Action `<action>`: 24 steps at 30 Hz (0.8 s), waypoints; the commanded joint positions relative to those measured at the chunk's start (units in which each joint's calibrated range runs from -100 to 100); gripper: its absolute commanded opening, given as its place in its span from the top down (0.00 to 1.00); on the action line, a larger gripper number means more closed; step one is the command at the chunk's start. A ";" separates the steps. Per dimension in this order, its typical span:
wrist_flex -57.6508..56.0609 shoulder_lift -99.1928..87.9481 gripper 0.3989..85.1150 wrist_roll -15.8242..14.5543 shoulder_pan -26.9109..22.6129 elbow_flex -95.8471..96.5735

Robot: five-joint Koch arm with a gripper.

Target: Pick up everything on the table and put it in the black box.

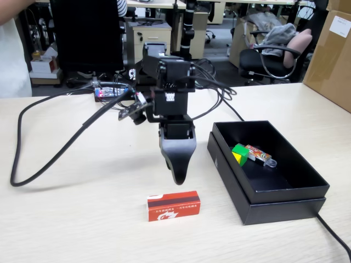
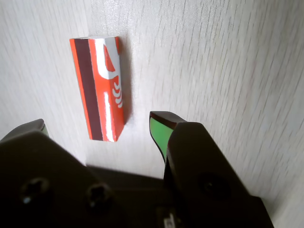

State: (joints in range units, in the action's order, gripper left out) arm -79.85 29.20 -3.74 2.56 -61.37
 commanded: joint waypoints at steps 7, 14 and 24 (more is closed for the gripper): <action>4.73 5.06 0.50 0.63 0.34 -7.71; 6.81 11.48 0.50 1.07 0.98 -10.71; 8.19 16.19 0.51 1.71 0.78 -11.43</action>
State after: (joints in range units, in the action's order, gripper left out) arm -73.77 46.30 -2.56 3.35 -68.13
